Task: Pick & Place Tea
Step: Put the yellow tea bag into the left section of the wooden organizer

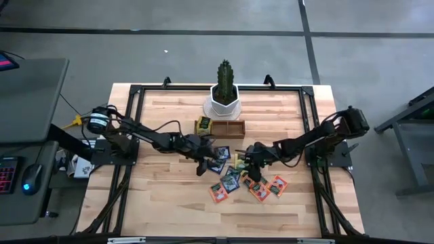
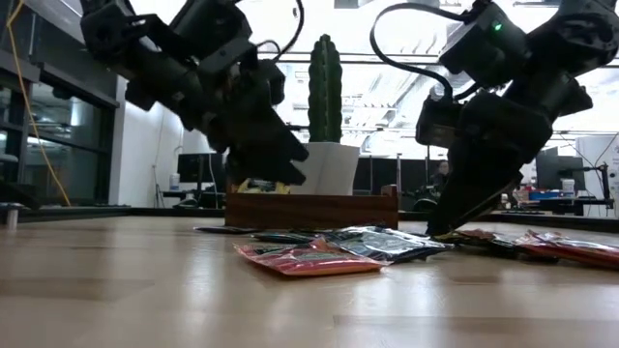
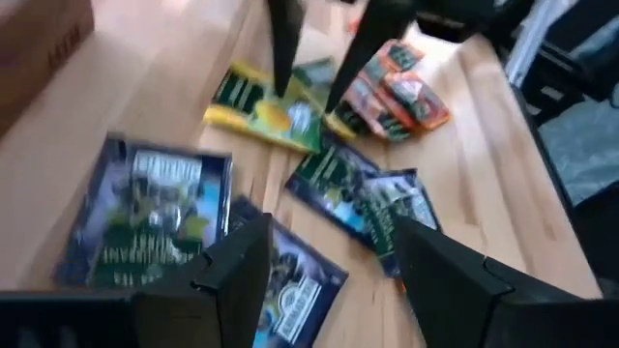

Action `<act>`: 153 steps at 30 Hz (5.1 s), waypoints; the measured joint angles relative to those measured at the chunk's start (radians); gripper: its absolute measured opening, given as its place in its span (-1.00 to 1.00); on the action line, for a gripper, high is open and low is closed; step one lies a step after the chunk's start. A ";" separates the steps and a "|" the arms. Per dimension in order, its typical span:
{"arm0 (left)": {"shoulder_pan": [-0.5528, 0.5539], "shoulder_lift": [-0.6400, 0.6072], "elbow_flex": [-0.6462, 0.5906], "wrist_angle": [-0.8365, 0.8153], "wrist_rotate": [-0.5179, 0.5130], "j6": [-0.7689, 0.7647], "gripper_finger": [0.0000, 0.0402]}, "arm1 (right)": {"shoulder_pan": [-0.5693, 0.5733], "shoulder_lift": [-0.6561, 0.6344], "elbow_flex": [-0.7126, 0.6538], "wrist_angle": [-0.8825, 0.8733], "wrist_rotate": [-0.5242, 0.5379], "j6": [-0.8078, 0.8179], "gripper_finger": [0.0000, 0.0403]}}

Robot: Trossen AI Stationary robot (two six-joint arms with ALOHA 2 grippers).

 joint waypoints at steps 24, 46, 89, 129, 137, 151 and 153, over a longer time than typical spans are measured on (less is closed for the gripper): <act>0.011 0.352 0.482 -0.211 0.117 -0.399 0.08 | 0.010 0.001 -0.001 0.008 0.005 0.015 -0.15; 0.047 0.367 0.487 -0.301 0.022 -0.641 0.08 | 0.074 0.001 -0.002 0.008 0.054 0.014 -0.15; 0.047 0.419 0.488 -0.247 -0.016 -0.756 -0.59 | 0.073 0.002 -0.002 0.109 0.063 0.004 -0.15; 0.058 0.361 0.478 -0.224 -0.177 -0.368 -1.00 | 0.073 -0.296 0.000 -0.148 -0.067 0.099 -0.15; 0.067 0.264 0.484 -0.233 -0.272 -0.185 -1.00 | 0.073 -0.366 0.000 -0.264 -0.014 0.099 -0.15; 0.114 -0.025 0.480 -0.649 -0.475 0.126 -1.00 | 0.074 -0.366 -0.001 -0.275 0.037 0.083 -0.15; 0.120 -0.059 0.475 -0.674 -0.494 0.146 -1.00 | 0.073 -0.366 -0.001 -0.273 0.048 0.082 -0.15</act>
